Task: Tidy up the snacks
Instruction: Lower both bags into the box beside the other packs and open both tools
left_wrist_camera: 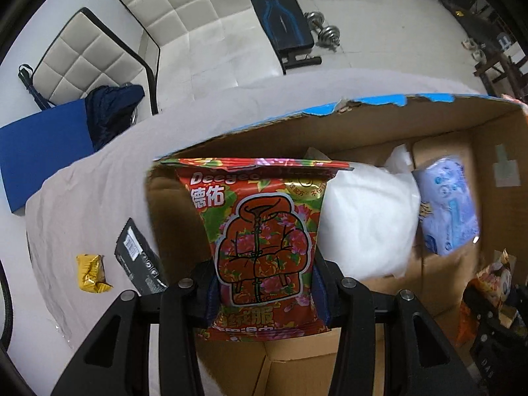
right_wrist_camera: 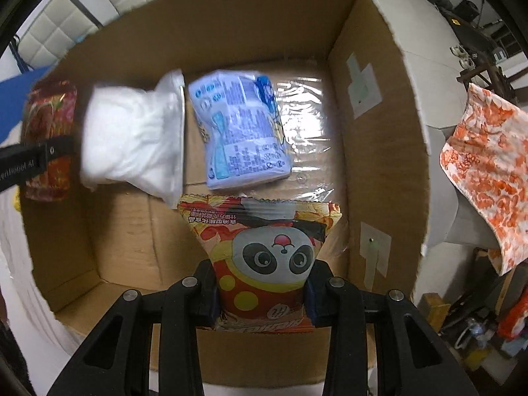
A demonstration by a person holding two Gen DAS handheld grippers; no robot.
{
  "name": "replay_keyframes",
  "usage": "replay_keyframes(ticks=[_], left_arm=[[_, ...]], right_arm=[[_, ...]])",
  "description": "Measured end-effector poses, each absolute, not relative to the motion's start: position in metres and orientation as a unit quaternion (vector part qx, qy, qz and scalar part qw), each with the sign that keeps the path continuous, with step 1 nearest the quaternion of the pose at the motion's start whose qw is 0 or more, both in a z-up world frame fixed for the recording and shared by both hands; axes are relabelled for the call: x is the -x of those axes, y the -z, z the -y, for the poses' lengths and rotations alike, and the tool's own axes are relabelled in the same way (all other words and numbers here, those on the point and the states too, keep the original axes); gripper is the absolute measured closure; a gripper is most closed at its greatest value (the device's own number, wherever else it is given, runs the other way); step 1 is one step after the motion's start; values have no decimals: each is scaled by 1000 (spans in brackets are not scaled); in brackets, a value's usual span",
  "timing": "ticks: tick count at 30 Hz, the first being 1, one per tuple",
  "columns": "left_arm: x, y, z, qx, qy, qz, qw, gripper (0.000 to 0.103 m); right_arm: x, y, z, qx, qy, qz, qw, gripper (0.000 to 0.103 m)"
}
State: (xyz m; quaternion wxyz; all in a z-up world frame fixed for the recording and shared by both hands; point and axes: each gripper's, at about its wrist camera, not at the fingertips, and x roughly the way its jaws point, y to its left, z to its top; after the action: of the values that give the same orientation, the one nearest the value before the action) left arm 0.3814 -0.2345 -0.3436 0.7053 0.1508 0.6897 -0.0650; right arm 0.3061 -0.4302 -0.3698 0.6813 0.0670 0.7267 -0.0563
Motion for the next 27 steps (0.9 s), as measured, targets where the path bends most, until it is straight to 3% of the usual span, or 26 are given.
replay_keyframes(ticks=[16,19,27], left_arm=[[-398,377,223,-71,75,-747,657,60],[-401,377,218,-43,77,-755,650,59],[-400,362,216,-24,82,-755,650,52]], right_arm=[[-326,418,426,-35,51,-766,640,61],[-328,416,426,-42,47,-766,639,49],[-328,402,420,-40,47,-757,650,42]])
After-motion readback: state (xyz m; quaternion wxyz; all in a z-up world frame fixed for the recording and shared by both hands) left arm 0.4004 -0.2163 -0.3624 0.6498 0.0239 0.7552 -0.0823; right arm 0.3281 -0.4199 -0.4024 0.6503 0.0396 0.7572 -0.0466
